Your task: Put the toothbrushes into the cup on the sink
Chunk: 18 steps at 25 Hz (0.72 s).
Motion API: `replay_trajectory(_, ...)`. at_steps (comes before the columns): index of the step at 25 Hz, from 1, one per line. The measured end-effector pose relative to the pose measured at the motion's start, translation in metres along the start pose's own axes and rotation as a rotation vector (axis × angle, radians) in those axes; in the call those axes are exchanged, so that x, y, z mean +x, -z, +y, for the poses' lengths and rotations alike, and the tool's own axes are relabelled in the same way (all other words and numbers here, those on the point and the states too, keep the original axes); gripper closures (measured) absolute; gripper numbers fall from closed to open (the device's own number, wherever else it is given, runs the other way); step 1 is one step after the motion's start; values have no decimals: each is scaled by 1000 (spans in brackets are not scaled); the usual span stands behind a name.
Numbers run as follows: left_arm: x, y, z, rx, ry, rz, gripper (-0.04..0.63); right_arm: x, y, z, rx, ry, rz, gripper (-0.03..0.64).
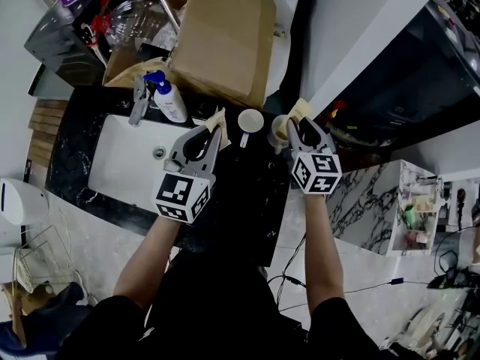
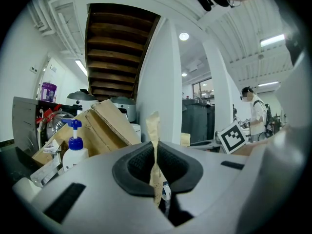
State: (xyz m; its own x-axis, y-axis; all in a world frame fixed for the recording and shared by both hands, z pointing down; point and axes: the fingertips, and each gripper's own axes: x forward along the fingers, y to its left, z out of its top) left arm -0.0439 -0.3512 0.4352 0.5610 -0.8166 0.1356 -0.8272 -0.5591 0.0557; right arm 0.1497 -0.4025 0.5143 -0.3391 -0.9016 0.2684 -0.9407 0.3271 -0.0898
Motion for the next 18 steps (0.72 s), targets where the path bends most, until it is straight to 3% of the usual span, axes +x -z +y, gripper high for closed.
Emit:
replay_trajectory(6,-1,-1,-4,4,4,-6,582,-1,9,2,-96,16,54,485)
replay_trajectory(14,-7,-11,-10,2,4,-32,583,-22,-7,12,-57,-3,-11,486)
replay_trajectory(18,-14,-20,-15,8,5,-55,583,-41,-14,18,-28,-8,-44,589)
